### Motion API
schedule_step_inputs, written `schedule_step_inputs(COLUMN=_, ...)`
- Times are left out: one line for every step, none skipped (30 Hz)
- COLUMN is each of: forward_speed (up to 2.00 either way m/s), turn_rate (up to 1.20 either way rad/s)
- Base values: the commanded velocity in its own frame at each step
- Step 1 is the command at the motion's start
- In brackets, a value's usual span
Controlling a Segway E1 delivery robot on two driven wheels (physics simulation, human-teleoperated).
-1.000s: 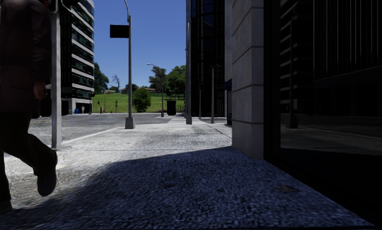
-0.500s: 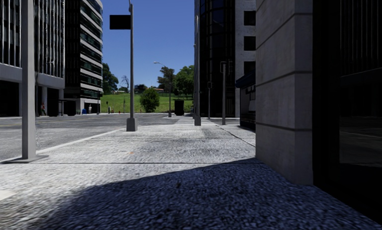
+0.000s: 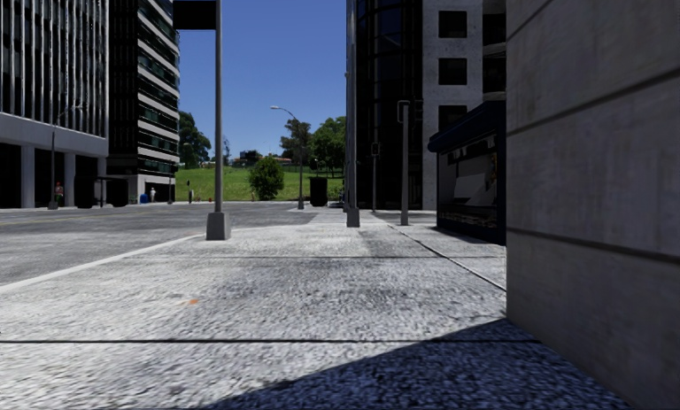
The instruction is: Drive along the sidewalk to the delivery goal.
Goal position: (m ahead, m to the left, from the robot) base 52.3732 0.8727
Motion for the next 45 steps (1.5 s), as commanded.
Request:
schedule_step_inputs(forward_speed=2.00, turn_rate=0.00)
schedule_step_inputs(forward_speed=2.00, turn_rate=0.00)
schedule_step_inputs(forward_speed=2.00, turn_rate=0.00)
schedule_step_inputs(forward_speed=2.00, turn_rate=0.00)
schedule_step_inputs(forward_speed=2.00, turn_rate=0.00)
schedule_step_inputs(forward_speed=2.00, turn_rate=0.00)
schedule_step_inputs(forward_speed=2.00, turn_rate=0.00)
schedule_step_inputs(forward_speed=2.00, turn_rate=0.00)
schedule_step_inputs(forward_speed=2.00, turn_rate=0.00)
schedule_step_inputs(forward_speed=2.00, turn_rate=0.00)
schedule_step_inputs(forward_speed=2.00, turn_rate=0.00)
schedule_step_inputs(forward_speed=2.00, turn_rate=0.00)
schedule_step_inputs(forward_speed=2.00, turn_rate=0.00)
schedule_step_inputs(forward_speed=2.00, turn_rate=0.00)
schedule_step_inputs(forward_speed=2.00, turn_rate=0.00)
schedule_step_inputs(forward_speed=2.00, turn_rate=0.00)
schedule_step_inputs(forward_speed=2.00, turn_rate=0.00)
schedule_step_inputs(forward_speed=2.00, turn_rate=0.00)
schedule_step_inputs(forward_speed=2.00, turn_rate=0.00)
schedule_step_inputs(forward_speed=2.00, turn_rate=0.00)
schedule_step_inputs(forward_speed=2.00, turn_rate=0.00)
schedule_step_inputs(forward_speed=2.00, turn_rate=0.00)
schedule_step_inputs(forward_speed=2.00, turn_rate=0.00)
schedule_step_inputs(forward_speed=2.00, turn_rate=0.09)
schedule_step_inputs(forward_speed=2.00, turn_rate=0.18)
schedule_step_inputs(forward_speed=2.00, turn_rate=0.18)
schedule_step_inputs(forward_speed=2.00, turn_rate=0.24)
schedule_step_inputs(forward_speed=2.00, turn_rate=0.25)
schedule_step_inputs(forward_speed=2.00, turn_rate=0.25)
schedule_step_inputs(forward_speed=2.00, turn_rate=0.25)
schedule_step_inputs(forward_speed=2.00, turn_rate=0.26)
schedule_step_inputs(forward_speed=2.00, turn_rate=0.26)
schedule_step_inputs(forward_speed=2.00, turn_rate=0.26)
schedule_step_inputs(forward_speed=2.00, turn_rate=0.26)
schedule_step_inputs(forward_speed=2.00, turn_rate=0.26)
schedule_step_inputs(forward_speed=2.00, turn_rate=0.26)
schedule_step_inputs(forward_speed=2.00, turn_rate=0.26)
schedule_step_inputs(forward_speed=2.00, turn_rate=0.26)
schedule_step_inputs(forward_speed=2.00, turn_rate=0.26)
schedule_step_inputs(forward_speed=2.00, turn_rate=0.26)
schedule_step_inputs(forward_speed=2.00, turn_rate=0.26)
schedule_step_inputs(forward_speed=2.00, turn_rate=0.26)
schedule_step_inputs(forward_speed=2.00, turn_rate=0.26)
schedule_step_inputs(forward_speed=2.00, turn_rate=0.26)
schedule_step_inputs(forward_speed=2.00, turn_rate=0.00)
